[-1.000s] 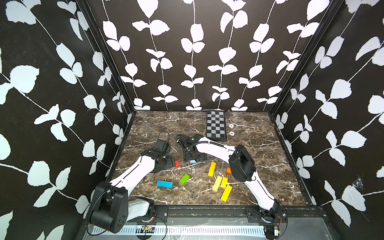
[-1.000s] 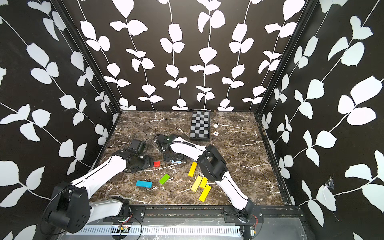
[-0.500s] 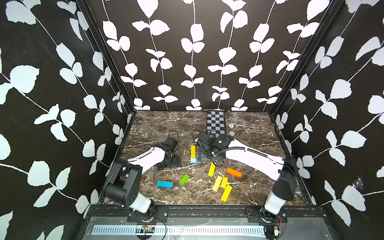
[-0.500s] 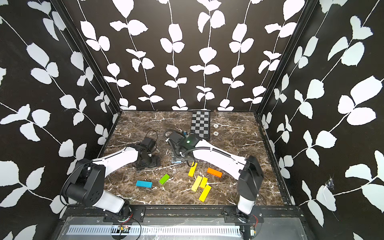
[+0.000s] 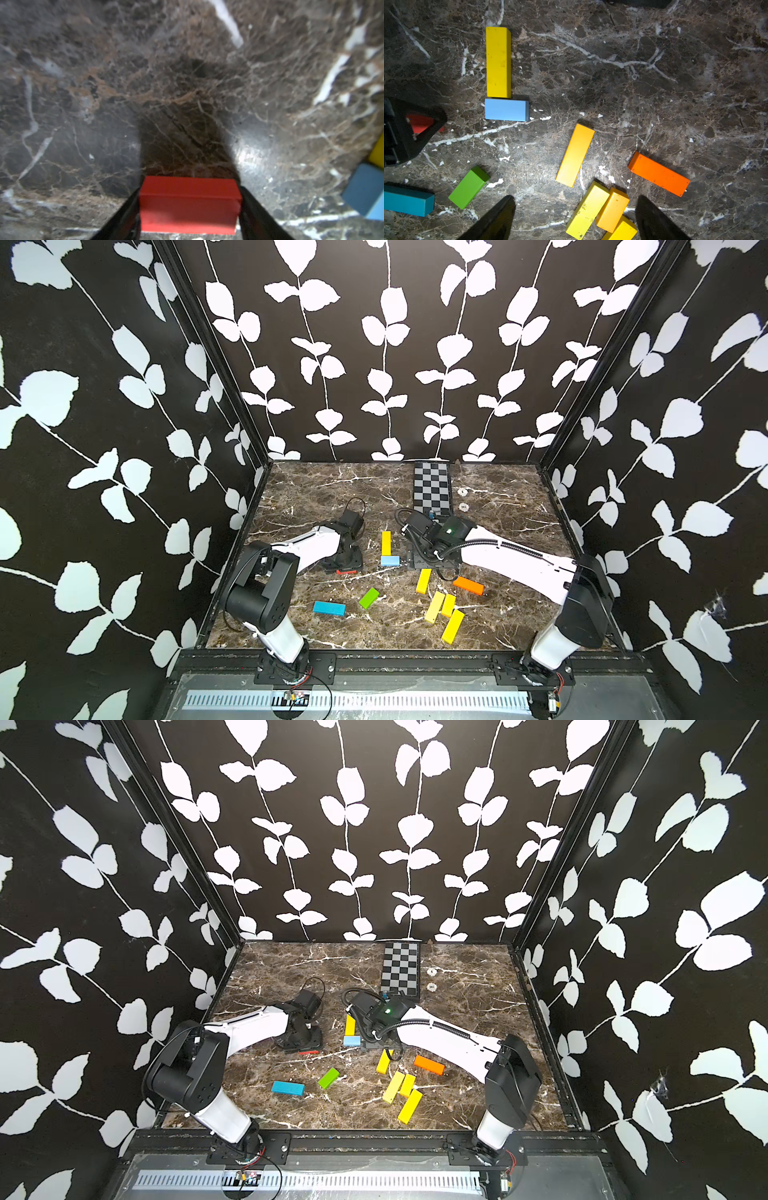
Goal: Assemble the letter h with building blocks
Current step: Pick up the building block from the center of the board, then move the building block to the center of the board, then place the building block at the center of the board.
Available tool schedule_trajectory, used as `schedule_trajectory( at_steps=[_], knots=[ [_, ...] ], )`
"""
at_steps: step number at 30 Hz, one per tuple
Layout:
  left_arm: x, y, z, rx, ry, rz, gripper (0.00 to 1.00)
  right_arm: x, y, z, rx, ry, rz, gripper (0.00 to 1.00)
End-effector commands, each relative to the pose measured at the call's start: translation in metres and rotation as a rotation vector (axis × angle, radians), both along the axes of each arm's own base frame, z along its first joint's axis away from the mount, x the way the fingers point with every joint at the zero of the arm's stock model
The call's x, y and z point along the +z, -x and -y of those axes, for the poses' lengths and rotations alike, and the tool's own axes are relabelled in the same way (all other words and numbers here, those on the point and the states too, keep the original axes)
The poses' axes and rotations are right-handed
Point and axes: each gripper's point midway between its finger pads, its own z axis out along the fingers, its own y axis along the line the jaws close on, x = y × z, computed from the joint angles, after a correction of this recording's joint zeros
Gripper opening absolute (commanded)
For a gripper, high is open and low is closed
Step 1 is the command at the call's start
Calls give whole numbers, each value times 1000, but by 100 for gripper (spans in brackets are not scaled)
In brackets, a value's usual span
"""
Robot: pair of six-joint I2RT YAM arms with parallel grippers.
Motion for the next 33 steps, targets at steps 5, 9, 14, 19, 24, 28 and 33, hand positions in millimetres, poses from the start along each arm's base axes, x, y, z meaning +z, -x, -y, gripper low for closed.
schedule_trajectory(
  at_steps=[5,9,14,19,24,28,33],
  knots=[
    [-3,9,-6,4,-26,-5,50,-67,-5,3,-55,78,-134,86],
    [2,10,-11,-3,-53,1,43,-99,-4,-13,-42,52,-201,80],
    [22,6,-14,-5,-62,39,36,-123,8,3,-63,100,-237,68],
    [51,-1,-4,-12,-26,93,30,-137,25,29,-87,130,-272,47],
    [76,-9,17,-43,8,135,28,-137,45,61,-117,150,-279,32],
    [90,-13,47,-80,54,158,28,-131,58,93,-164,158,-269,33],
    [94,-14,103,-152,117,159,28,-108,53,97,-142,96,-212,67]
  ],
)
